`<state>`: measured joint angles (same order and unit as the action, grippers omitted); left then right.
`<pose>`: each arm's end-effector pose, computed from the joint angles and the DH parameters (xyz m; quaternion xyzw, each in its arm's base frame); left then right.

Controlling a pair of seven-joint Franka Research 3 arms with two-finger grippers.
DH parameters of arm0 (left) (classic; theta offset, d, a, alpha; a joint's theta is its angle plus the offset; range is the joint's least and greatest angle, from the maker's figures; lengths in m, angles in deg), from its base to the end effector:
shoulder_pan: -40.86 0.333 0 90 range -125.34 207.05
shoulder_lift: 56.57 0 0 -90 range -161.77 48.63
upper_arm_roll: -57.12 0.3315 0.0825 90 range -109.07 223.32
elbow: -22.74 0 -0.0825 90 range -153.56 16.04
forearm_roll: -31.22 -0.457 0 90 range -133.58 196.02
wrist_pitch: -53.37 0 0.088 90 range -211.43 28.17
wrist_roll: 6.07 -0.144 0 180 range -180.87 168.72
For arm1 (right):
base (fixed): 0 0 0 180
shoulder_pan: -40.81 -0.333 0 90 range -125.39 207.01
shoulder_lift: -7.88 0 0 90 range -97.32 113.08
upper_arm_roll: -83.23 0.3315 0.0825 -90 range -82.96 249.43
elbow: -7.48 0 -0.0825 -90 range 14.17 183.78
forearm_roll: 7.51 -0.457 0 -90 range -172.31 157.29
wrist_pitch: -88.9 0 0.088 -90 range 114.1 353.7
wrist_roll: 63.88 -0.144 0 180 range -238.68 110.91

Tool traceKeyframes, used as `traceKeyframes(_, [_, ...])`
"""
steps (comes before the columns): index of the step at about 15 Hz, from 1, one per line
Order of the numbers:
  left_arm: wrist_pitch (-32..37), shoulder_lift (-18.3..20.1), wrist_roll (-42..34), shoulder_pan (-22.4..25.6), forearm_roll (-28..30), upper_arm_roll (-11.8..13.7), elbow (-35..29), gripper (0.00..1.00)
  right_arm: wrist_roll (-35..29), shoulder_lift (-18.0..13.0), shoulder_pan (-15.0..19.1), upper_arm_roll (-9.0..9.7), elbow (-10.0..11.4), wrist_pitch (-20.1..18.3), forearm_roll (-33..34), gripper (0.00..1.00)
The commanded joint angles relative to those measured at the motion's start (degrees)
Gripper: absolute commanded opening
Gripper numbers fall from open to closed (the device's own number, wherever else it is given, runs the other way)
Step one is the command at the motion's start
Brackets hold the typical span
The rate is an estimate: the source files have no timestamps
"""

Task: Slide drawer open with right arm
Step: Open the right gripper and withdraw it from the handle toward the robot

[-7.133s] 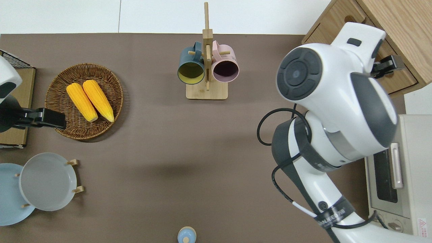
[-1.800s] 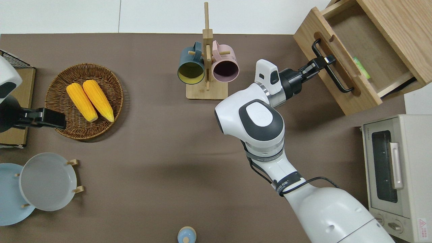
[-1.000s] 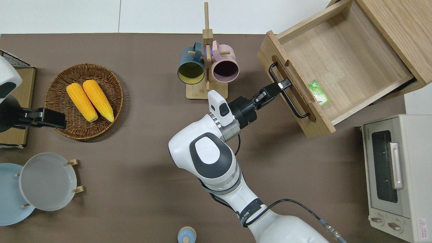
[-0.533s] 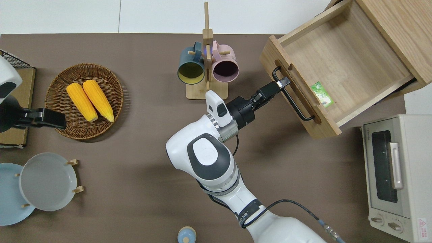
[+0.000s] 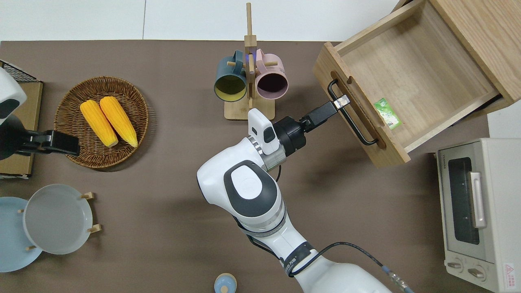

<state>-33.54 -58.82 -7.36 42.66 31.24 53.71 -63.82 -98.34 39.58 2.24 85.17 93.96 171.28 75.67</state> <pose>0.6336 -0.0172 0.6062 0.9995 -0.0253 -0.0165 0.0013 0.6627 0.3586 0.3777 0.7106 0.1563 0.2105 0.6530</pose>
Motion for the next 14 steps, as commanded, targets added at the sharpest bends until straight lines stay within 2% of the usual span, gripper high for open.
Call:
traceKeyframes(1, [1.1, -0.7, -0.6, 0.2, -1.0, -0.4, 1.5, 0.99, 1.1, -0.1, -0.6, 0.35, -0.7, -0.6, -2.5, 0.99])
traceKeyframes(2, [1.1, -0.7, -0.6, 0.2, -1.0, -0.4, 1.4, 0.99, 2.0, -0.2, -1.8, 0.44, -1.3, -0.6, -4.2, 0.99])
traceKeyframes(5, [1.1, -0.7, -0.6, 0.2, -1.0, -0.4, 1.5, 0.99, 3.1, -0.3, -4.3, 0.35, -5.2, -3.2, -11.7, 0.99])
traceKeyframes(7, [1.1, -0.7, -0.6, 0.2, -1.0, -0.4, 1.5, 0.99, 3.9, -1.0, -4.7, 0.44, -6.8, -3.7, -16.3, 0.99])
traceKeyframes(10, [1.1, -0.7, -0.6, 0.2, -1.0, -0.4, 1.5, 0.99, 4.3, -3.1, -4.6, 0.44, -10.4, -3.7, -24.8, 0.99])
traceKeyframes(12, [1.1, -0.7, -0.6, 0.2, -1.0, -0.4, 1.5, 0.99, 4.3, -5.4, -3.9, 0.09, -11.5, -3.5, -30.9, 0.99])
traceKeyframes(14, [1.1, -0.7, -0.6, 0.2, -1.0, -0.4, 1.5, 0.99, 4.3, -8.2, -2.7, -0.17, -11.5, -3.0, -36.1, 0.99])
